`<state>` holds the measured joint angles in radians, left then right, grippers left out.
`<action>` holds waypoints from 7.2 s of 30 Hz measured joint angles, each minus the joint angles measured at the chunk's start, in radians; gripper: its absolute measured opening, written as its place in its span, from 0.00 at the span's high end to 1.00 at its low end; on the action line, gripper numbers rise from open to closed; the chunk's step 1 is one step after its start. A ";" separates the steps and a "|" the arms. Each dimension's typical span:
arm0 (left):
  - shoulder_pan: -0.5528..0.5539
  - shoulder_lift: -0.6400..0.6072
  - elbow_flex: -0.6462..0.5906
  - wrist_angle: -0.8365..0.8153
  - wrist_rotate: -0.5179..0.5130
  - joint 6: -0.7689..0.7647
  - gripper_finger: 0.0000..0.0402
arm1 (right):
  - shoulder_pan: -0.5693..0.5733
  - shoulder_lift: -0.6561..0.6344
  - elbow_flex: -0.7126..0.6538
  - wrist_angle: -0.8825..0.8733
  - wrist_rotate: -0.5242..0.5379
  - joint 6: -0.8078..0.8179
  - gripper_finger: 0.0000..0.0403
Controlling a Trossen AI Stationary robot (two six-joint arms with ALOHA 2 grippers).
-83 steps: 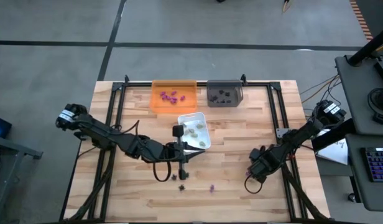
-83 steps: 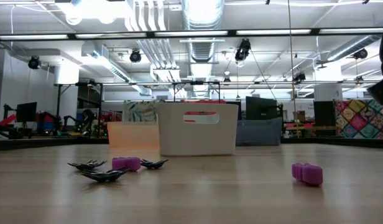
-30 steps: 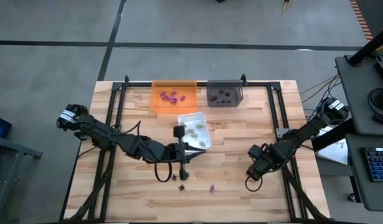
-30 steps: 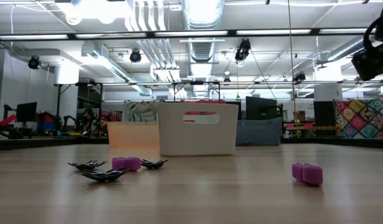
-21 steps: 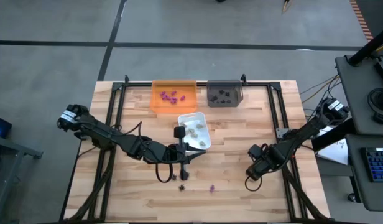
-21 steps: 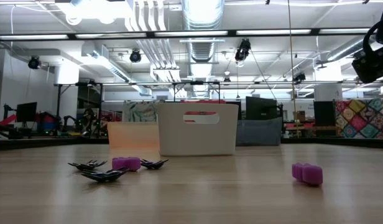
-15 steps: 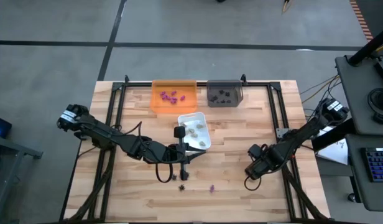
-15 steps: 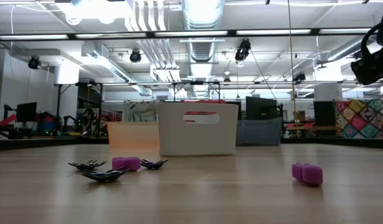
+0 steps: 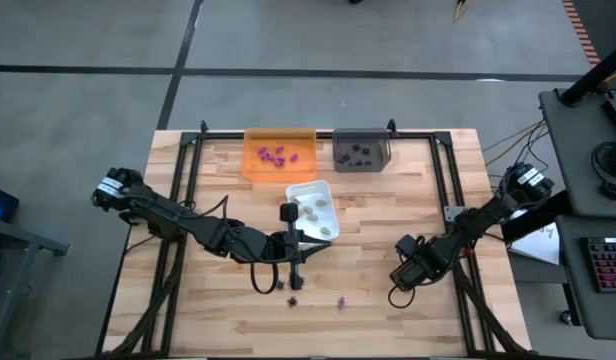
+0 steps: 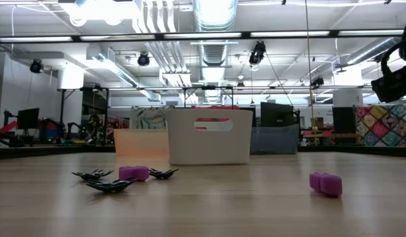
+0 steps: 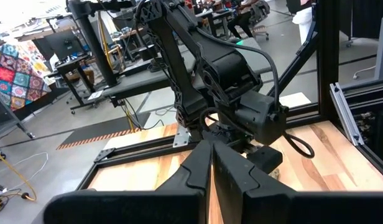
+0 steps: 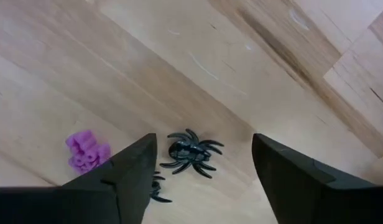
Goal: Sort Halloween decoration
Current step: Put the black spider toy into the black bin
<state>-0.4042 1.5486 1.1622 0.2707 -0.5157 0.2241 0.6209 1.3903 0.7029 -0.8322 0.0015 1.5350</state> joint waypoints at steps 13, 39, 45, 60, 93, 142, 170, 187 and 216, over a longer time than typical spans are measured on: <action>0.000 0.000 0.000 0.000 0.000 0.000 1.00 | -0.002 0.002 0.000 0.009 0.003 0.012 0.66; 0.000 0.000 0.000 -0.001 0.000 0.004 1.00 | -0.089 -0.027 0.016 0.039 0.182 -0.094 0.82; 0.000 0.000 0.000 -0.001 0.000 0.004 1.00 | -0.171 -0.028 0.029 0.102 0.253 -0.221 0.82; 0.000 -0.001 0.000 -0.002 0.000 0.024 1.00 | -0.412 -0.029 0.083 0.135 0.262 -0.517 0.82; 0.118 -0.125 -0.003 -0.372 -0.209 0.087 1.00 | -1.293 -0.027 0.308 0.518 0.182 -1.191 0.83; 0.215 -0.123 -0.026 -0.385 -0.121 0.134 1.00 | -1.311 -0.028 0.089 0.633 0.280 -1.152 0.56; 0.048 -0.123 -0.032 -0.728 0.236 -0.613 1.00 | -0.549 -0.522 0.023 0.599 0.129 -1.308 0.55; -0.095 -0.123 -0.033 -0.899 0.291 -0.842 1.00 | -0.210 -0.335 -0.095 0.883 0.131 -1.263 0.55; -0.175 0.198 -0.044 -0.764 0.123 -0.760 0.71 | -0.220 -0.276 -0.090 1.005 0.130 -1.441 0.55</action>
<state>-0.5797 1.7468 1.1186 -0.4933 -0.3931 -0.5357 0.4007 1.1145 0.6128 0.1723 0.1314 0.0937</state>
